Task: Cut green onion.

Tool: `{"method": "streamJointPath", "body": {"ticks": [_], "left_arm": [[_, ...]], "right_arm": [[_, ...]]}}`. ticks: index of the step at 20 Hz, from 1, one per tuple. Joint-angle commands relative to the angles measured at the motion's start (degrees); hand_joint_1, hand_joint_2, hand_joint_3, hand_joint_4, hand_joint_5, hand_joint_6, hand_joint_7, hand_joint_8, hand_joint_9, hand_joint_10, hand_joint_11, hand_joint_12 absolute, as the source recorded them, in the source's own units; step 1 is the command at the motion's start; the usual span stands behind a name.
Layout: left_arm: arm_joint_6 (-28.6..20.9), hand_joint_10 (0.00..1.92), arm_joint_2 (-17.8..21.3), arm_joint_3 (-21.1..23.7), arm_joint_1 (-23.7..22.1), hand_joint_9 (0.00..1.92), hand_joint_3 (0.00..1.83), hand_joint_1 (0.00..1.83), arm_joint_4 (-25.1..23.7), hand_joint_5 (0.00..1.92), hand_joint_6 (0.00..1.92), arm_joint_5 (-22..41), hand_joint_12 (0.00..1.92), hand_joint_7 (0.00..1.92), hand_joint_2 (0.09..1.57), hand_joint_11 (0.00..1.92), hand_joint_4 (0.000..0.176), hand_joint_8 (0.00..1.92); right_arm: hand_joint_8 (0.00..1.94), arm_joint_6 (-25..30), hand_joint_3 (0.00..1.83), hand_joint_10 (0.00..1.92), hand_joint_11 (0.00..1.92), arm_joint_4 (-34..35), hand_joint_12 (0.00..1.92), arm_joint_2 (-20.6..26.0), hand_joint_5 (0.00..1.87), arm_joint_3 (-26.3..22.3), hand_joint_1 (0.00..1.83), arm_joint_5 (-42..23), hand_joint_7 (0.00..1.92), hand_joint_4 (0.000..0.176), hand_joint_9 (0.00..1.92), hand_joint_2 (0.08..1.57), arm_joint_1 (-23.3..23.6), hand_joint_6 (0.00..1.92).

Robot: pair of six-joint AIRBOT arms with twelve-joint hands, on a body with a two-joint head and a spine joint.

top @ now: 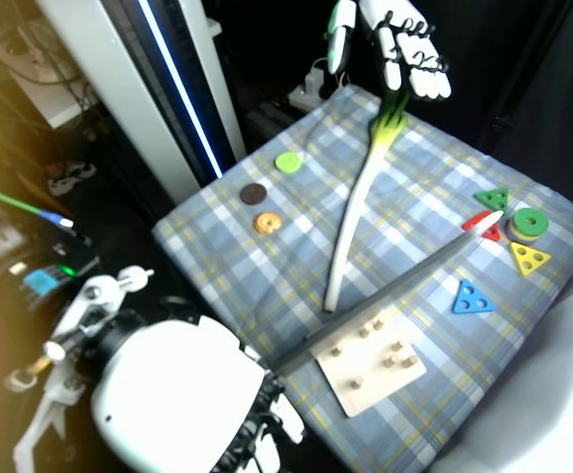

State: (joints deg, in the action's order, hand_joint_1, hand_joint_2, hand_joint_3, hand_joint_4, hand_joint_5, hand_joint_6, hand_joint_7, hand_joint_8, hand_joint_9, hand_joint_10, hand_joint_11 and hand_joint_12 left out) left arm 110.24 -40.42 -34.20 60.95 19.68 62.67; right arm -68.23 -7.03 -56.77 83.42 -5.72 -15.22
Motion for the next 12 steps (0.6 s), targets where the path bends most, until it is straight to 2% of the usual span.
{"method": "streamJointPath", "body": {"ticks": [1,3,4,5,6,7,8,9,10,11,12], "left_arm": [[-0.42,0.0,0.29,0.28,-0.36,0.0,0.0,0.0,-1.43,0.01,0.0,7.07,0.0,0.0,1.28,0.0,0.176,0.0],[-0.43,0.0,0.3,0.28,-0.32,0.0,0.0,0.0,-1.35,0.01,0.0,7.08,0.0,0.0,1.28,0.0,0.176,0.0],[-0.43,0.0,0.3,0.28,-0.3,0.0,0.0,0.0,-1.33,0.01,0.0,7.08,0.0,0.0,1.28,0.0,0.176,0.0],[-0.43,0.0,0.3,0.28,-0.29,0.0,0.0,0.0,-1.33,0.0,0.0,7.08,0.0,0.0,1.28,0.0,0.176,0.0],[-0.43,0.0,0.3,0.28,-0.29,0.0,0.0,0.0,-1.33,0.0,0.0,7.08,0.0,0.0,1.28,0.0,0.176,0.0],[-0.44,0.0,0.31,0.28,-0.29,0.0,0.0,0.0,-1.31,0.0,0.0,7.07,0.0,0.0,1.28,0.0,0.176,0.0],[-0.44,0.0,0.3,0.28,-0.27,0.0,0.0,0.0,-1.28,0.0,0.0,7.08,0.0,0.0,1.28,0.0,0.176,0.0],[-0.45,0.0,0.29,0.28,-0.25,0.0,0.0,0.0,-1.28,0.0,0.0,7.08,0.0,0.0,1.28,0.0,0.176,0.0],[-0.45,0.0,0.28,0.28,-0.25,0.0,0.0,0.0,-1.28,0.0,0.0,7.08,0.0,0.0,1.29,0.0,0.176,0.0],[-0.47,0.0,0.28,0.28,-0.25,0.0,0.0,0.0,-1.26,0.0,0.0,7.1,0.0,0.0,1.29,0.0,0.176,0.0],[-0.48,0.0,0.27,0.28,-0.24,0.0,0.0,0.0,-1.26,0.0,0.0,7.14,0.0,0.0,1.29,0.0,0.176,0.0]], "right_arm": [[1.94,-0.13,0.0,1.92,1.18,0.56,1.92,0.32,0.65,0.1,0.01,-6.72,1.0,0.122,1.13,1.56,0.05,1.92],[1.94,-0.13,0.0,1.92,1.18,0.8,1.92,0.12,0.76,-0.02,0.0,-7.08,0.98,0.133,1.12,1.54,-0.93,1.92],[1.94,-0.13,0.0,1.92,1.19,0.8,1.92,0.06,0.79,-0.13,0.0,-7.18,0.98,0.129,1.12,1.54,-1.45,1.92],[1.85,-0.13,0.0,1.92,1.12,0.8,1.92,0.09,0.76,-0.25,0.04,-7.19,0.98,0.0,1.1,1.53,-1.68,1.79],[1.85,-0.13,0.0,1.92,1.12,0.8,1.92,0.15,0.76,-0.37,0.04,-7.2,0.98,0.0,1.1,1.53,-1.8,1.79],[1.56,-0.13,0.0,1.74,0.98,0.8,1.91,0.27,0.66,-0.54,0.1,-7.26,0.96,0.0,1.03,1.51,-1.89,1.37],[0.51,-0.13,0.0,0.7,0.47,0.8,1.32,0.39,0.58,-0.77,0.12,-7.36,0.86,0.0,0.82,1.42,-1.94,0.35],[0.51,-0.13,0.0,0.7,0.47,0.8,1.32,0.5,0.58,-0.97,0.12,-7.41,0.86,0.0,0.82,1.42,-1.95,0.35],[0.05,-0.13,0.0,0.21,0.14,0.8,1.02,0.73,0.27,-1.25,0.3,-7.54,0.46,0.029,0.48,1.31,-1.96,0.02],[0.01,-0.13,0.0,0.07,0.03,0.8,0.88,0.95,0.18,-1.45,0.4,-7.63,0.33,0.036,0.36,1.29,-1.97,0.0],[0.01,-0.13,0.0,0.07,0.03,0.8,0.88,1.17,0.18,-1.64,0.4,-7.78,0.33,0.036,0.36,1.29,-2.04,0.0]]}}
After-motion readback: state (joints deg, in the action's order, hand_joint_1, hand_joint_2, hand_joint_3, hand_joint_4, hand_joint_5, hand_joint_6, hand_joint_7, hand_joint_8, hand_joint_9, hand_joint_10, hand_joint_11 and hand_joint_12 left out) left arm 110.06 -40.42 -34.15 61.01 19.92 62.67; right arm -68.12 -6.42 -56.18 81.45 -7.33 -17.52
